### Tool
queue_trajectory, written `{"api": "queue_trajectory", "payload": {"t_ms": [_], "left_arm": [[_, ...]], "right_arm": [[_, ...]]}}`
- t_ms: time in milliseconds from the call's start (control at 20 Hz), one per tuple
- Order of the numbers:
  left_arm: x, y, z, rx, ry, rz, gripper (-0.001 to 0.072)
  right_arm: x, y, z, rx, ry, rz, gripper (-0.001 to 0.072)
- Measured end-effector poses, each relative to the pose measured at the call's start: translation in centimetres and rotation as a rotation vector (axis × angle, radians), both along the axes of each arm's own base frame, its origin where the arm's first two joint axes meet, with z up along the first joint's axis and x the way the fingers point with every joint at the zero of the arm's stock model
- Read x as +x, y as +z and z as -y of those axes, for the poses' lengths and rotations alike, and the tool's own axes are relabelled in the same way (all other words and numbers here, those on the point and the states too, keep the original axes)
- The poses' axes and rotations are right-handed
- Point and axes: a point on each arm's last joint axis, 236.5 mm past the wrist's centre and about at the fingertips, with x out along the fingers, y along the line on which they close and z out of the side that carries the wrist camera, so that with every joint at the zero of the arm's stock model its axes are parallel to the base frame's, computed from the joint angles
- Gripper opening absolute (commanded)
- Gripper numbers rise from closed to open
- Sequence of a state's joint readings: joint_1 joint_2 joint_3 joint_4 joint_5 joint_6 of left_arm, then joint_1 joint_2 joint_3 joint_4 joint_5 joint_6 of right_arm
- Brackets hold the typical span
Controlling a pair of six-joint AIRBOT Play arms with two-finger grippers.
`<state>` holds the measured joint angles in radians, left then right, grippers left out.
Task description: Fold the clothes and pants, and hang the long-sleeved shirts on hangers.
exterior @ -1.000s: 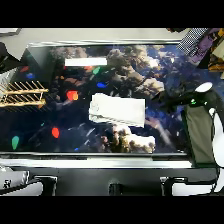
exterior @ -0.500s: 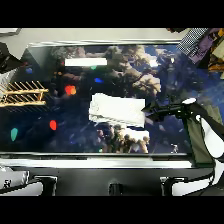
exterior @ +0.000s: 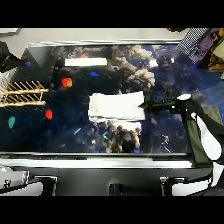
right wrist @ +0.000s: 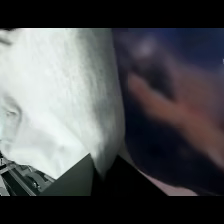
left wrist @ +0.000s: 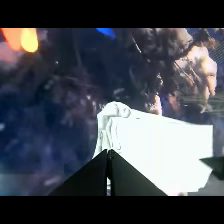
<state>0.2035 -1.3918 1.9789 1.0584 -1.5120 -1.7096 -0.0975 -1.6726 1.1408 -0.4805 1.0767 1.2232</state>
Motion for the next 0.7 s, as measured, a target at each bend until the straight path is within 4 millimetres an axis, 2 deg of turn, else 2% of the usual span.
{"api": "queue_trajectory", "payload": {"t_ms": [150,350,500,700], "left_arm": [[0.0,0.0,0.0,0.0,0.0,0.001,0.002],[0.0,0.0,0.0,0.001,-0.001,0.002,0.002],[0.0,0.0,0.0,0.003,-0.003,0.003,0.002],[0.0,0.0,0.0,0.004,-0.004,0.004,0.002]], "right_arm": [[3.3,4.7,0.5,-0.012,-0.023,0.087,0.003],[7.7,11.1,2.8,-0.111,-0.093,0.205,0.003],[10.8,15.6,7.0,-0.172,-0.231,0.277,0.0029],[13.3,20.5,15.4,-0.199,-0.466,0.343,0.0028]]}}
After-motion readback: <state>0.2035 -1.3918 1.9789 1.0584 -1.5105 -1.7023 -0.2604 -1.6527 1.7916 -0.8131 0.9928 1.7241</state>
